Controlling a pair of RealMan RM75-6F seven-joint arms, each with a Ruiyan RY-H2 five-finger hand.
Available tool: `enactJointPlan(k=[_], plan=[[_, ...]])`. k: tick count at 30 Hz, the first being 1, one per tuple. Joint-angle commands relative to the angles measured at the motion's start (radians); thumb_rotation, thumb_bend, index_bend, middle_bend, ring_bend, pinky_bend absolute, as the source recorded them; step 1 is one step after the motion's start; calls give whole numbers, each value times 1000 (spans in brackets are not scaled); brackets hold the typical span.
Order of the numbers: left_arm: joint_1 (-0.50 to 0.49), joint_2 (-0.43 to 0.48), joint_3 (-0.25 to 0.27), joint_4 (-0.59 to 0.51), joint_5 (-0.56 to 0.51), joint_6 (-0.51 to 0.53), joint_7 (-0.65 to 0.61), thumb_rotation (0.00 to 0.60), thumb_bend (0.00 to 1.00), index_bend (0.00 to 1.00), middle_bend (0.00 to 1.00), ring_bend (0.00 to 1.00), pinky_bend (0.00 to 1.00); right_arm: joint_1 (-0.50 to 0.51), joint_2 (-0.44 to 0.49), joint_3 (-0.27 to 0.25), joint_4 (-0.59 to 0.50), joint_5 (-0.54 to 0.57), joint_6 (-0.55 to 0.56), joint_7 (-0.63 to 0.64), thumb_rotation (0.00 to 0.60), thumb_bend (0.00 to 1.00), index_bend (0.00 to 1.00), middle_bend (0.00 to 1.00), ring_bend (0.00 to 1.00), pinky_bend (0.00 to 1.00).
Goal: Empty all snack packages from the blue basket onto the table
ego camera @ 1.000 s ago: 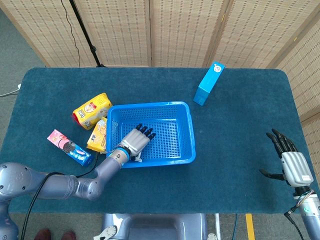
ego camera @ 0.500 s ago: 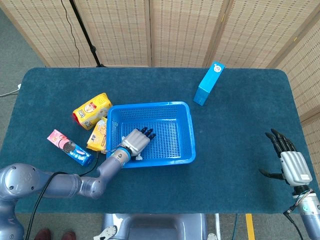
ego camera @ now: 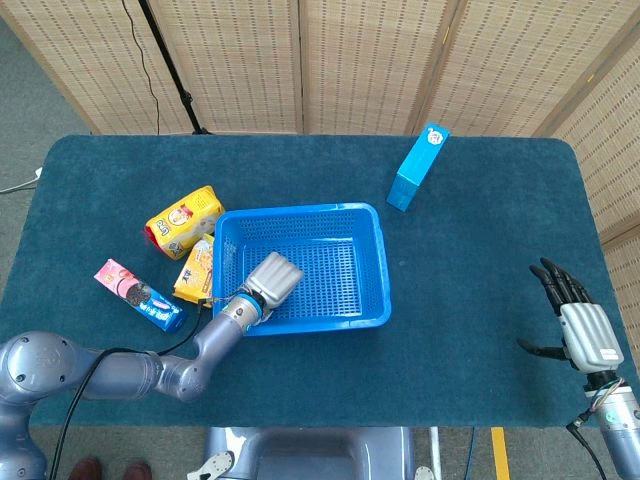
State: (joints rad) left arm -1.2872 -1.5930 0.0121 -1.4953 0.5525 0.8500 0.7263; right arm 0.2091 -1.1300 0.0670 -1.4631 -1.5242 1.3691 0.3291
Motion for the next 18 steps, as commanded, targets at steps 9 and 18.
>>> enactJointPlan(k=[9,18], plan=[[40,53,-31,-47,49,13,-50,600,478,862,741,730,809,-4,4,0,-6,-6,12,4,600,0,0,0,0,99],[75,77,-23,-64,93,15,-69,600,493,858,762,741,829,-6,8,-3,-13,-16,20,4,600,0,0,0,0,100]])
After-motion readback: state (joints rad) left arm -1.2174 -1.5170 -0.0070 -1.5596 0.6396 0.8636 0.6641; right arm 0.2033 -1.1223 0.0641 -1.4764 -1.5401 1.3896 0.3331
